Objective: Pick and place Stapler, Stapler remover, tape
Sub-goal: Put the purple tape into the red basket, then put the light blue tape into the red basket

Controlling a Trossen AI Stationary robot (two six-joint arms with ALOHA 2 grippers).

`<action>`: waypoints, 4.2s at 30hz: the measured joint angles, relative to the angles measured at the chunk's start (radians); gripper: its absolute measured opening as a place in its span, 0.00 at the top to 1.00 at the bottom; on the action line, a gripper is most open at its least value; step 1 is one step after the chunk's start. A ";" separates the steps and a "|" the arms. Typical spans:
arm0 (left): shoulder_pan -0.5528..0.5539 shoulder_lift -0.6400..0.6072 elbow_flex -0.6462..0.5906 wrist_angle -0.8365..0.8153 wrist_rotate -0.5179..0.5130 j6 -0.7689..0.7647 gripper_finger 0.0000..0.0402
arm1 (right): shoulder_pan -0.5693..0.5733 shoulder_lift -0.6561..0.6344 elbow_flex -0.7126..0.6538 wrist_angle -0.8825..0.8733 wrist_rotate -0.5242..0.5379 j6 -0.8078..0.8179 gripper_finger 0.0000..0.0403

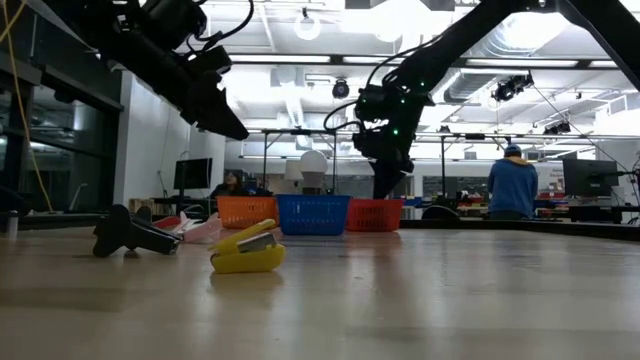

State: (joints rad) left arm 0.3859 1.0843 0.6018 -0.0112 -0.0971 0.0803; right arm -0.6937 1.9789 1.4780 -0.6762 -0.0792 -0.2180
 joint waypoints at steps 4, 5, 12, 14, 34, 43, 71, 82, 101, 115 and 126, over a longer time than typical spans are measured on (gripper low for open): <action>0.000 0.000 0.000 -0.001 0.000 0.000 0.52 | 0.000 0.000 0.000 0.000 0.000 0.000 0.71; 0.000 0.000 0.000 -0.006 -0.001 0.000 0.52 | 0.000 0.000 0.000 -0.001 0.000 0.000 0.69; 0.000 -0.033 0.000 -0.082 -0.003 -0.024 0.52 | -0.002 -0.038 0.000 -0.037 0.002 0.000 0.60; 0.000 -0.051 0.000 -0.119 -0.003 -0.035 0.52 | -0.002 -0.054 0.000 -0.038 0.002 0.000 0.59; -0.014 -0.173 0.000 -0.656 0.197 -0.392 0.52 | 0.000 -0.142 -0.107 -0.110 -0.010 -0.034 0.65; -0.210 -0.173 0.000 -0.773 0.191 -0.638 0.52 | 0.000 -0.400 -0.349 0.089 -0.017 -0.029 0.68; -1.047 -0.150 0.000 -0.844 0.177 -1.280 0.52 | 0.257 -0.843 -0.926 0.608 -0.054 -0.068 0.68; -1.133 0.066 0.000 -0.809 0.201 -1.301 0.52 | 0.305 -0.842 -0.926 0.639 -0.051 -0.095 0.68; -1.133 0.261 0.001 -0.761 0.192 -1.263 0.72 | 0.374 -0.842 -0.926 0.636 -0.051 -0.101 0.68; -1.131 0.265 0.082 -0.631 -0.241 -1.259 0.91 | 0.428 -0.838 -0.926 0.645 -0.115 -0.079 0.68; -1.063 0.264 0.156 -0.405 -0.915 -0.815 0.91 | 0.506 -0.778 -1.057 1.135 -0.181 -0.075 0.68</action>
State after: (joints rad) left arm -0.6774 1.3479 0.7574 -0.4166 -1.0118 -0.7345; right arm -0.1881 1.2010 0.4207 0.4590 -0.2607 -0.2928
